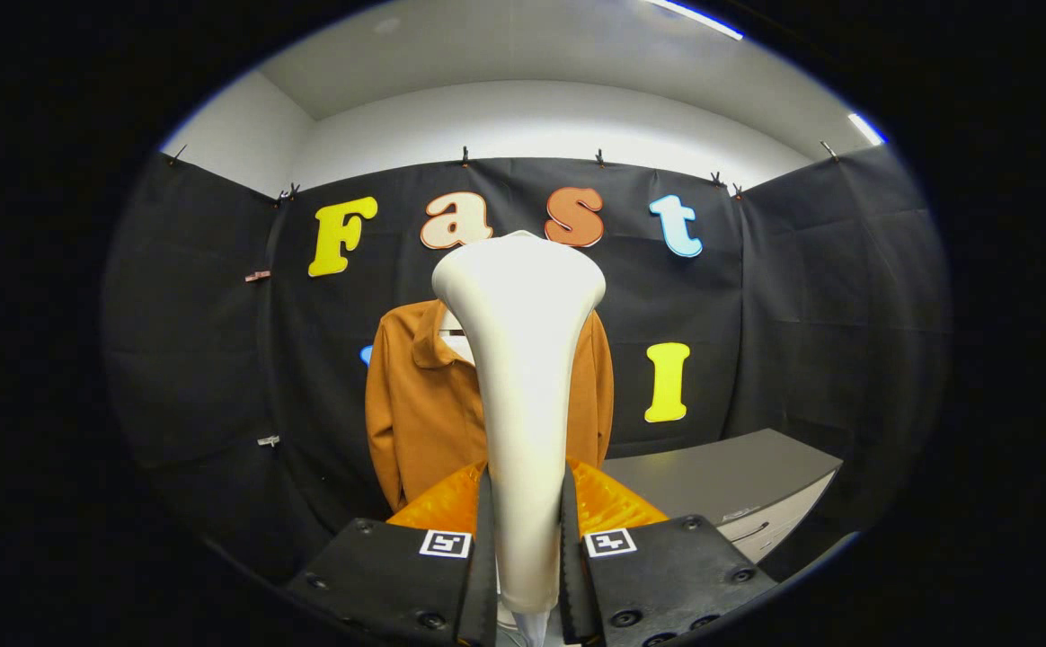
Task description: Iron the clothes twice with a garment steamer, once on the left side and once on the right side.
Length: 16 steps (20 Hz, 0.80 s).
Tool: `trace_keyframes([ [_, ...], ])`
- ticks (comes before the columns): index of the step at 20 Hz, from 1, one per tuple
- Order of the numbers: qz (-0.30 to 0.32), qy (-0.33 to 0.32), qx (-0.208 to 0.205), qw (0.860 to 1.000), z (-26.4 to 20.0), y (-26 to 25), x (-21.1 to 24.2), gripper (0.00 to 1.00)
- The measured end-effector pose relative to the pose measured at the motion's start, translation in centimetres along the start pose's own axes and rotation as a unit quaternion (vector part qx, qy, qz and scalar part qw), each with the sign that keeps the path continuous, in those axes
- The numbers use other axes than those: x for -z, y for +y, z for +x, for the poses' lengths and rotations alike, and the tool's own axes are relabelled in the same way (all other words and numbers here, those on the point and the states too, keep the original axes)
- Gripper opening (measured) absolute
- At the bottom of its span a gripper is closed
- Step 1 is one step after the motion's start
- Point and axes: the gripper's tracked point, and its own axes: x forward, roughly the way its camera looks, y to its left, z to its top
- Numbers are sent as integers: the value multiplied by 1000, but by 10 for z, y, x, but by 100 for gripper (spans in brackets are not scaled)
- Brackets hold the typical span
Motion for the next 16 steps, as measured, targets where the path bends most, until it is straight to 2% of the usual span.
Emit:
trace_keyframes([
  [16, 7, -2, -13, 1000, -3, 16, 0, 31],
])
